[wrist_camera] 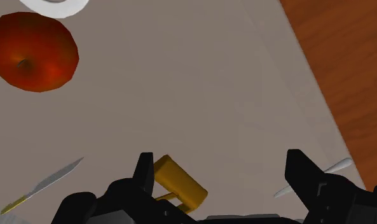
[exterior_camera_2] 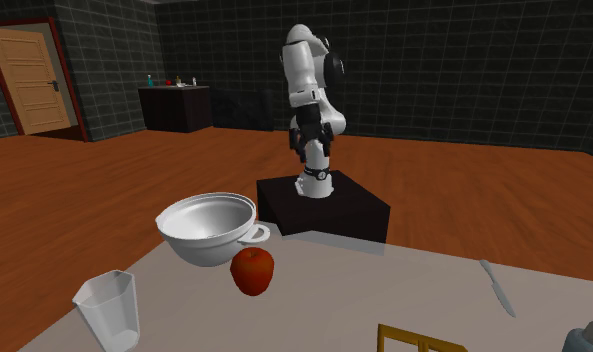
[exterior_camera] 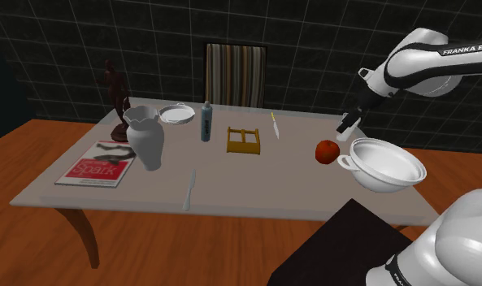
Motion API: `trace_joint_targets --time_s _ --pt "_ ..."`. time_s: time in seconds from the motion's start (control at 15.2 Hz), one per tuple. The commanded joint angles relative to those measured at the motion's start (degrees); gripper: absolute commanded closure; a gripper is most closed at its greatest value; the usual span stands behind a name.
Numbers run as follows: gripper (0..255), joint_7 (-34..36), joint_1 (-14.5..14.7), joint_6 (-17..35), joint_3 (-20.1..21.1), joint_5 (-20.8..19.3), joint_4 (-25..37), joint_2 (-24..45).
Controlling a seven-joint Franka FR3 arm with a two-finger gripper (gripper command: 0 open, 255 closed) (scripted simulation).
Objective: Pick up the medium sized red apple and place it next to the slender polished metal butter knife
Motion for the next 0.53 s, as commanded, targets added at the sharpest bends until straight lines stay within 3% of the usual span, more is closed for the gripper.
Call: trace_joint_targets --time_s 0.0,0.26,0.46 --pt "0 -4.4 0.5 3.0 -3.7 0.6 0.6 3.1" --pt "0 -13.4 3.6 8.4 -11.2 4.5 2.7 10.3" --pt "0 -21.8 7.5 11.6 -17.8 10.3 5.5 16.7"
